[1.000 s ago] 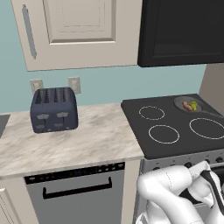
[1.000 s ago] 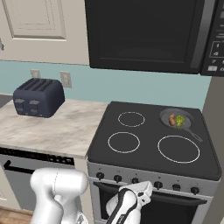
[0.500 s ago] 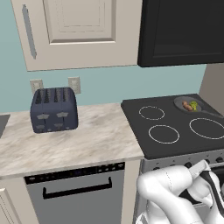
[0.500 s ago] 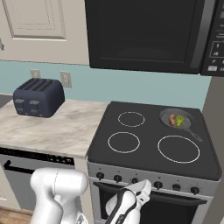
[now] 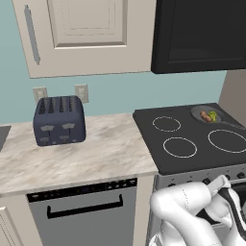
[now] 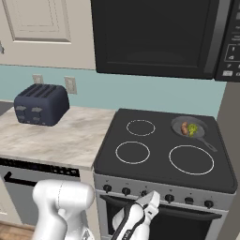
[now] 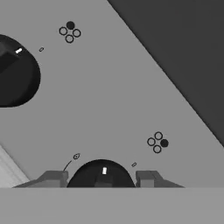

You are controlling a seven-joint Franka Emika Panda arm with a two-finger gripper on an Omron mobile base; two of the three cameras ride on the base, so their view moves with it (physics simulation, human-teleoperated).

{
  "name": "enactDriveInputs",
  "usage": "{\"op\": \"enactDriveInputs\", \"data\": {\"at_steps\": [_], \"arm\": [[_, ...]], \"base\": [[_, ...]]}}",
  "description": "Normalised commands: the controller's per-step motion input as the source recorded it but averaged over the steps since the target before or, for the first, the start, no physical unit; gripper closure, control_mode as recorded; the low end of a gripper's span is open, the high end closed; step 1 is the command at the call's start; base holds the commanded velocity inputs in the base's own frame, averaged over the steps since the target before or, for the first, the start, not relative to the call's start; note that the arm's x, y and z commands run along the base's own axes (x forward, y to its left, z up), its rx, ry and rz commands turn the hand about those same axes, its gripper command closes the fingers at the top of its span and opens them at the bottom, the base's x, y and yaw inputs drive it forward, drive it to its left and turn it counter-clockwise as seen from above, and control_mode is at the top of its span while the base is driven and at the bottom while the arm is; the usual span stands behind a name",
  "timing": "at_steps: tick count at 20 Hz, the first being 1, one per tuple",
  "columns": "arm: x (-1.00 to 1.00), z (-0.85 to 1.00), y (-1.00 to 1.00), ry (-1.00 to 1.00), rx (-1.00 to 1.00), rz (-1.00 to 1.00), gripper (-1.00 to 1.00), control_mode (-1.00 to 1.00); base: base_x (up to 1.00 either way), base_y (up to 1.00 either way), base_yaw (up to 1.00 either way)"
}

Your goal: Put the broccoli and potato in the pan. Then turn on the rear right burner and set the heat to medium.

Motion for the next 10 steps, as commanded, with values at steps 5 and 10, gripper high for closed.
{"op": "enactDriveInputs", "data": {"at_steps": [5, 10], "arm": [[0.00, 0.00, 0.00, 0.00, -0.18, -0.03, 1.00, -1.00], [0.00, 0.00, 0.00, 0.00, -0.18, -0.03, 1.00, -1.00]], "base": [[0.00, 0.00, 0.00], [0.00, 0.00, 0.00]]}}
